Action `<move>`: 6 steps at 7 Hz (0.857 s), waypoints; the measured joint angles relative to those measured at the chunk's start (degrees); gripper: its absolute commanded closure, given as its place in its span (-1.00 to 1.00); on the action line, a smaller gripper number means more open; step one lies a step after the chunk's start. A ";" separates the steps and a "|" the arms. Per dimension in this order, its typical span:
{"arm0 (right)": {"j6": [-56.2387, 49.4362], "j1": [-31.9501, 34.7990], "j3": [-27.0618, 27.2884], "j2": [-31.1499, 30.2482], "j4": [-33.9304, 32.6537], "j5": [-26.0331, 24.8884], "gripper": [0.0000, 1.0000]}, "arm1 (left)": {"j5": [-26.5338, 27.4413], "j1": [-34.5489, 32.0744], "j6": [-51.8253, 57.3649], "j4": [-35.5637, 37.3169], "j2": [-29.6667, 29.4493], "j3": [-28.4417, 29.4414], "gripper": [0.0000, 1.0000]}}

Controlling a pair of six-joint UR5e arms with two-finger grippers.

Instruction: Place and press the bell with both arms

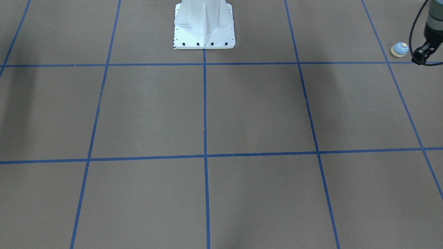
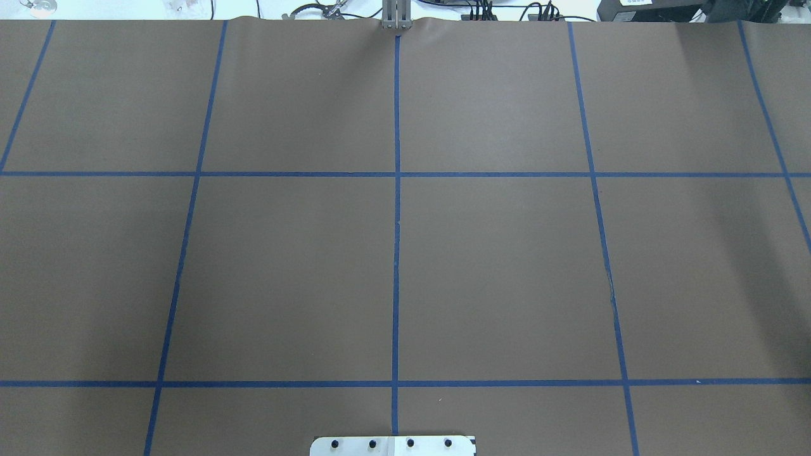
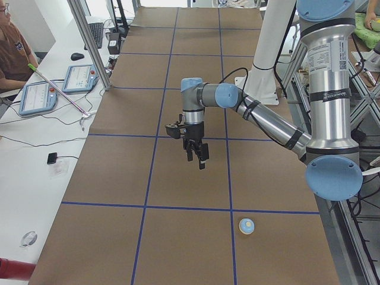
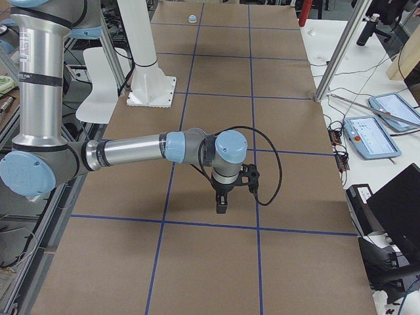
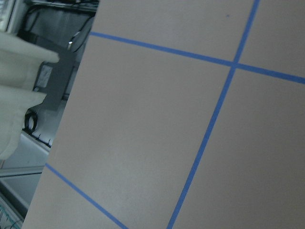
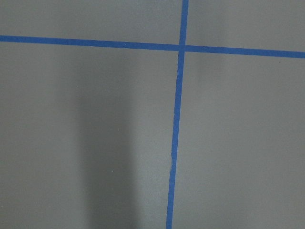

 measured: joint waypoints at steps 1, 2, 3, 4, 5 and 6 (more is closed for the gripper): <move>0.03 -0.01 0.04 0.13 -0.01 -0.22 -1.00 | 1.77 6.21 -13.22 0.27 2.78 -0.33 -1.00; 0.04 -0.01 0.06 0.31 0.01 -0.54 -1.00 | 2.56 11.85 -25.20 0.38 5.54 -0.32 -1.00; 0.05 -0.01 0.10 0.41 0.03 -0.68 -1.00 | 2.81 17.04 -36.25 0.48 7.64 -0.06 -1.00; 0.05 -0.01 0.13 0.49 0.03 -0.73 -1.00 | 2.74 22.17 -46.97 0.52 9.02 1.00 -1.00; 0.05 -0.04 0.15 0.65 0.06 -0.73 -1.00 | 2.44 27.10 -56.70 0.26 9.73 3.35 -1.00; 0.05 -0.06 0.42 0.81 0.08 -0.71 -1.00 | 2.22 31.12 -64.69 -1.54 10.01 6.85 -1.00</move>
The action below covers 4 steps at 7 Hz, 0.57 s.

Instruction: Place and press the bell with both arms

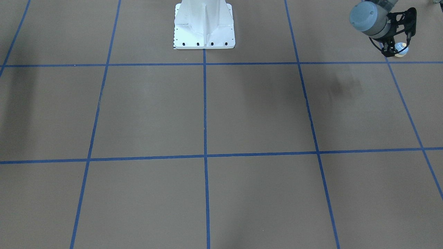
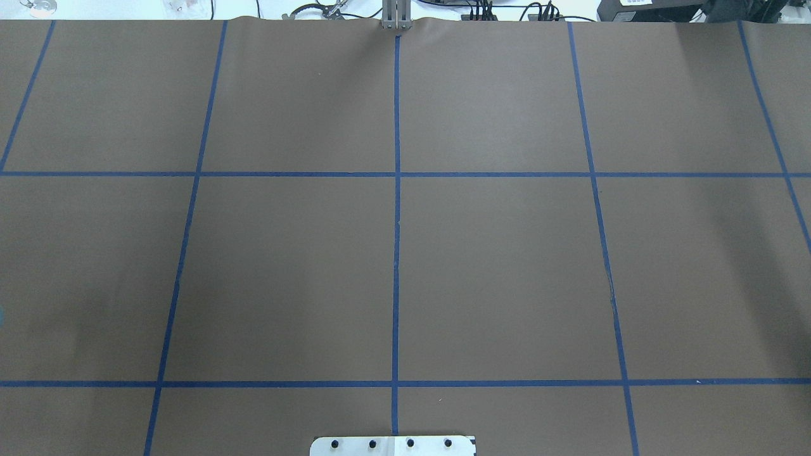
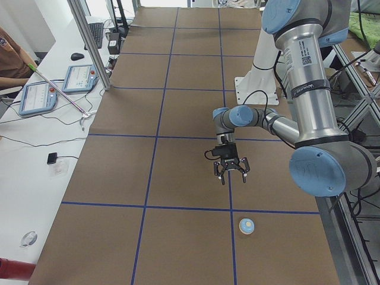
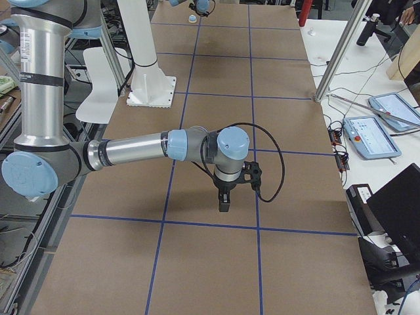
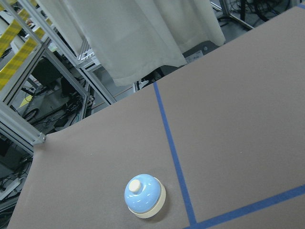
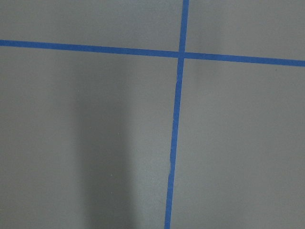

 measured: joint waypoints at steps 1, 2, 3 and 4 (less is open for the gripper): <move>0.00 0.00 0.53 0.09 -0.02 -0.02 -1.00 | -0.09 3.49 -7.00 -4.19 0.13 4.92 -1.00; 0.00 -0.02 0.82 0.18 -0.01 -0.04 -1.00 | -0.12 6.40 -12.87 -8.67 0.19 10.08 -1.00; 0.00 -0.04 1.03 0.23 0.02 -0.04 -1.00 | -0.20 8.64 -17.77 -11.55 0.24 13.79 -1.00; 0.00 -0.03 1.28 0.26 0.04 -0.07 -1.00 | -0.73 10.81 -22.33 -12.70 0.46 15.67 -1.00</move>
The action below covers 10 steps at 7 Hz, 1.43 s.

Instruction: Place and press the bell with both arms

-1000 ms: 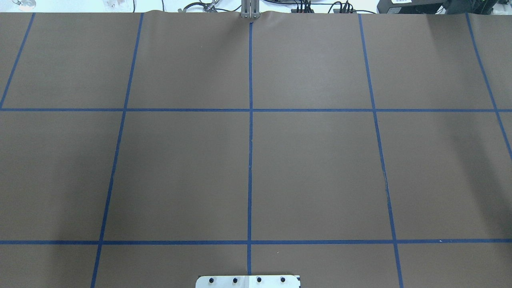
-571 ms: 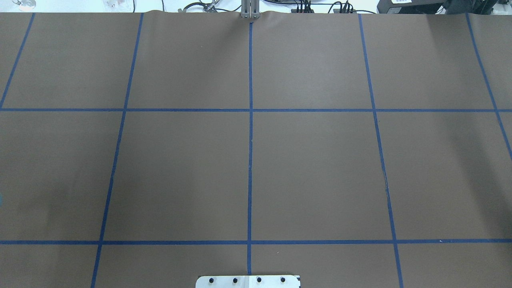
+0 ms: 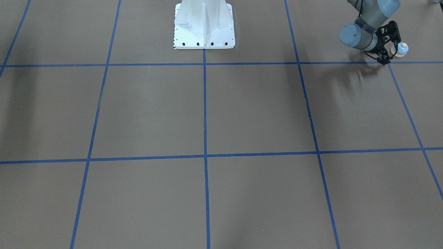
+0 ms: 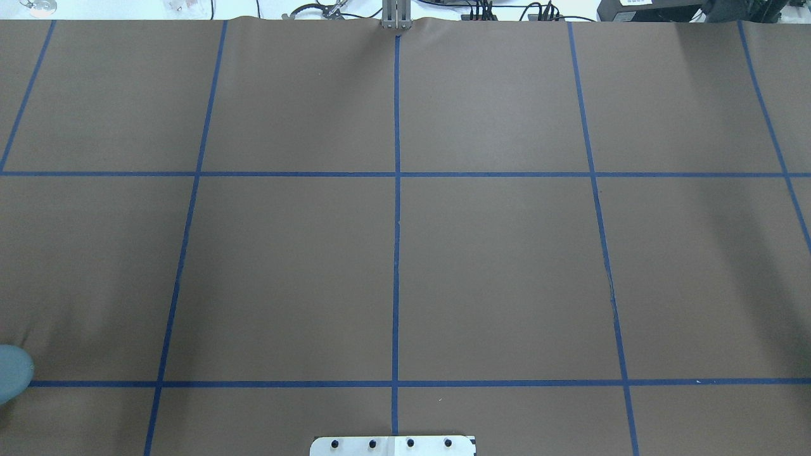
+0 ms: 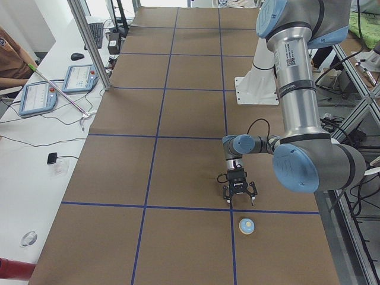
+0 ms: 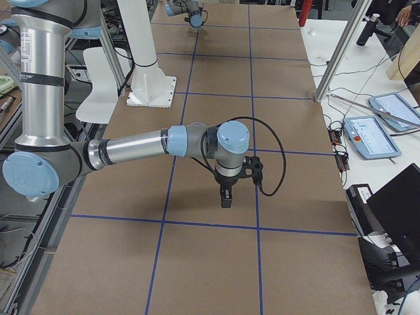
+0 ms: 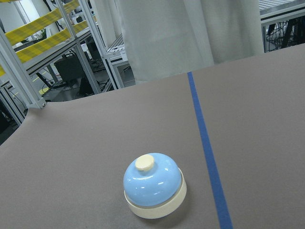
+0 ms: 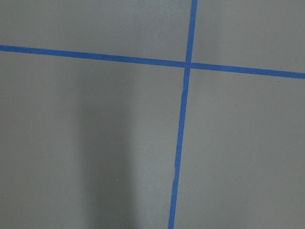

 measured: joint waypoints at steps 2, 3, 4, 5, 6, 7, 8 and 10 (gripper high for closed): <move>-0.02 0.06 0.26 0.03 -0.01 -0.28 -1.00 | -2.23 3.84 -6.46 -0.17 0.52 0.71 -1.00; -0.06 0.09 0.39 -0.07 -0.05 -0.42 -1.00 | -3.35 4.87 -8.23 0.28 0.57 0.64 -1.00; -0.08 0.12 0.44 -0.22 -0.07 -0.47 -1.00 | -3.92 5.29 -8.91 0.86 0.72 0.46 -1.00; -0.09 0.20 0.50 -0.32 -0.07 -0.63 -1.00 | -4.12 5.49 -8.99 1.18 1.36 -0.07 -1.00; -0.09 0.32 0.54 -0.32 -0.08 -0.92 -1.00 | -4.00 5.65 -8.74 1.31 2.78 -1.30 -1.00; -0.09 0.44 0.55 -0.39 -0.10 -1.05 -1.00 | -3.67 5.74 -8.15 1.33 4.34 -2.52 -1.00; -0.09 0.47 0.57 -0.45 -0.14 -1.10 -1.00 | -2.94 5.76 -7.59 1.28 5.39 -3.02 -1.00; -0.05 0.50 0.57 -0.46 -0.16 -1.12 -1.00 | -1.07 5.79 -7.33 1.22 6.33 -2.79 -1.00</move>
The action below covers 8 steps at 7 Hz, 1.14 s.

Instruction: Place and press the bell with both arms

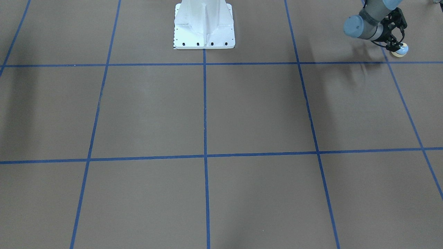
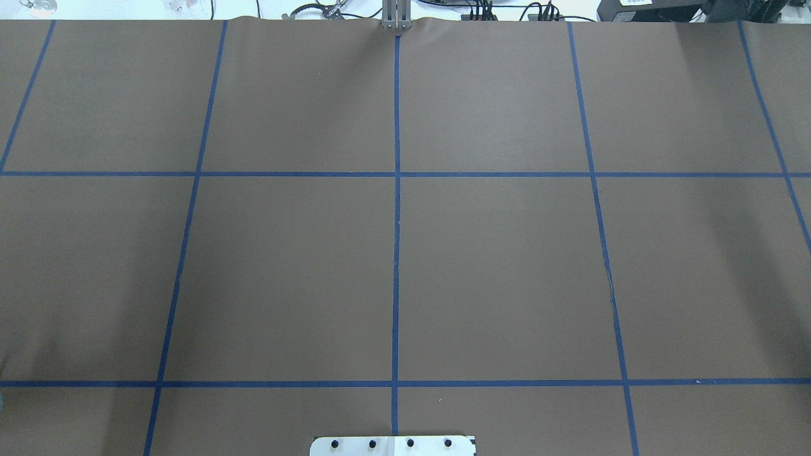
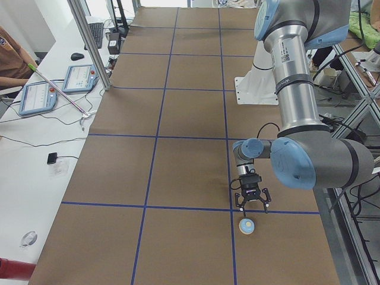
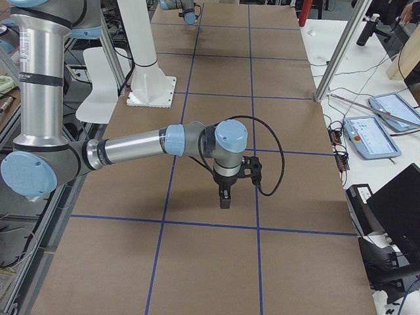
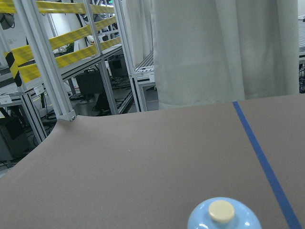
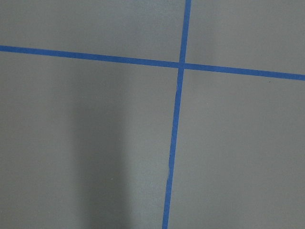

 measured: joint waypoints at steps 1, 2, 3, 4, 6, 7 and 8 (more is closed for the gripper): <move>-0.01 0.03 0.00 0.02 0.00 0.00 -1.00 | 0.55 0.00 0.02 0.03 0.25 0.03 -1.00; -0.03 0.12 0.00 -0.06 0.00 0.00 -1.00 | 1.40 -0.03 0.08 0.04 0.37 0.14 -1.00; -0.03 0.27 0.03 -0.20 -0.02 0.00 -1.00 | 2.30 -0.07 0.13 0.03 0.47 0.43 -1.00; -0.04 0.43 0.11 -0.34 -0.08 0.00 -1.00 | 3.07 -0.09 0.14 -0.02 0.48 1.10 -1.00; -0.04 0.51 0.23 -0.49 -0.16 0.00 -1.00 | 4.18 -0.07 -0.07 -0.23 0.23 2.23 -1.00; -0.04 0.52 0.26 -0.51 -0.17 0.00 -1.00 | 4.67 0.00 -0.17 -0.32 -0.12 2.66 -1.00; -0.04 0.53 0.26 -0.52 -0.17 0.00 -1.00 | 5.19 0.02 -0.11 -0.45 -0.44 3.29 -1.00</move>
